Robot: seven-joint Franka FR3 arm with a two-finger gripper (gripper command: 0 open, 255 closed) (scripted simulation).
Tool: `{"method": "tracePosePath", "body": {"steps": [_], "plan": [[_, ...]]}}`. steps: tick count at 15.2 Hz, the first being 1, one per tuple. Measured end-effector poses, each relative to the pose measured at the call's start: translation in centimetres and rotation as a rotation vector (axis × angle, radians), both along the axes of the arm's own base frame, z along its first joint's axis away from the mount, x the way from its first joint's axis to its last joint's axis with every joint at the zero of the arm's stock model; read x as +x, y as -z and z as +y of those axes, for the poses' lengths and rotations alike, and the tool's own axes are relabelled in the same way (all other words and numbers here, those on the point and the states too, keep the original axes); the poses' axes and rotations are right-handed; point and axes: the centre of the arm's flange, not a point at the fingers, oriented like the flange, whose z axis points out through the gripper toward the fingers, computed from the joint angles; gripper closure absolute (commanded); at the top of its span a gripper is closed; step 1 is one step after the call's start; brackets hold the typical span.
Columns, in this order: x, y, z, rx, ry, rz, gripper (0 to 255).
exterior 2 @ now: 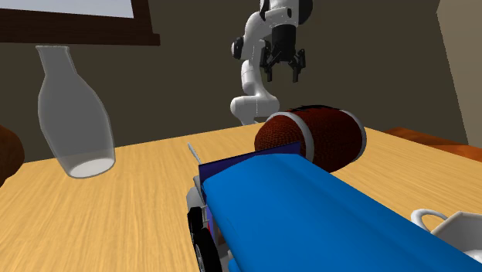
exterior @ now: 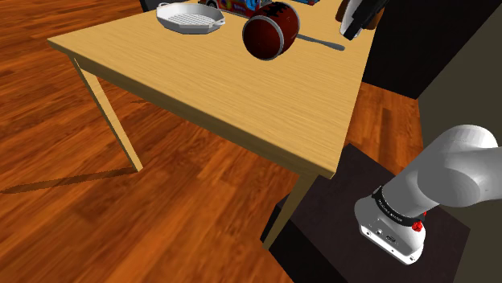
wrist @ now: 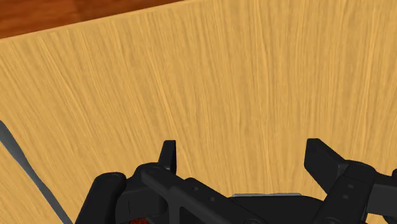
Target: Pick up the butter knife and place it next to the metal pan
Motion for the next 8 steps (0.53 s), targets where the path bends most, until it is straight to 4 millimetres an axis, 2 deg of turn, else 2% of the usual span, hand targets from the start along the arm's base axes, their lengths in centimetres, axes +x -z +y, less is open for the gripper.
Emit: {"method": "tracePosePath", "body": {"steps": [1, 3, 8], "plan": [[0.0, 0.0, 0.0, 0.000, 0.000, 0.000, 0], [0.8, 0.5, -1.4, 0.004, -0.008, -0.003, 0], [4.0, 2.0, -6.6, 0.021, -0.041, -0.018, 0]]}}
